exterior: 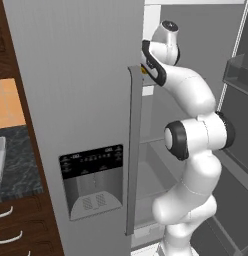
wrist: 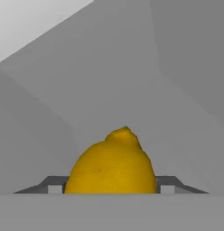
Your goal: Place one lemon and one chicken drumstick in each tupperware on the nearby counter, to pack two identical lunches.
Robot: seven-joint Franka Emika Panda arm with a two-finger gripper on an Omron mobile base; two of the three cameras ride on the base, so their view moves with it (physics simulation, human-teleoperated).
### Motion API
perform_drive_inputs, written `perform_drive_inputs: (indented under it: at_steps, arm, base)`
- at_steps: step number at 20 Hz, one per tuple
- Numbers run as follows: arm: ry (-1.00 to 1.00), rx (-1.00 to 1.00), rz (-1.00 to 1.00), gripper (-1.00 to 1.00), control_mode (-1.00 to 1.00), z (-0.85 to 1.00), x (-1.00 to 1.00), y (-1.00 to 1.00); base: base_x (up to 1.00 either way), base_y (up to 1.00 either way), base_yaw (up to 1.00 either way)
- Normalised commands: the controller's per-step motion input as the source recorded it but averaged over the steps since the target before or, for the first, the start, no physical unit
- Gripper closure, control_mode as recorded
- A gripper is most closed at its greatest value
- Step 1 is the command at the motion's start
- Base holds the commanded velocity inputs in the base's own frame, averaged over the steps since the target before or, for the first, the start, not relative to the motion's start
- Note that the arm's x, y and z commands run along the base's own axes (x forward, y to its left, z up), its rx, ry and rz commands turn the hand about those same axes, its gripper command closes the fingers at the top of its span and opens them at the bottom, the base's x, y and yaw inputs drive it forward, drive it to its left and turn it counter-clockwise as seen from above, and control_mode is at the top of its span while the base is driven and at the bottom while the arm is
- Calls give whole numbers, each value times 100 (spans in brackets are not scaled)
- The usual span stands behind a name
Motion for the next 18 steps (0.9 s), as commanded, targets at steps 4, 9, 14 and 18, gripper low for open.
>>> perform_drive_inputs:
  at_steps: [4,9,14,18]
  arm:
    - [1,-4,-2,100,-100,-26,-53,-4]
    - [-4,-3,-6,100,-100,-14,-96,-30]
    - [-15,-3,0,100,-100,-16,-100,-25]
    - [-15,0,1,100,-100,-20,-100,-34]
  base:
    - [0,0,0]
    - [0,0,0]
    - [0,0,0]
    - [0,0,0]
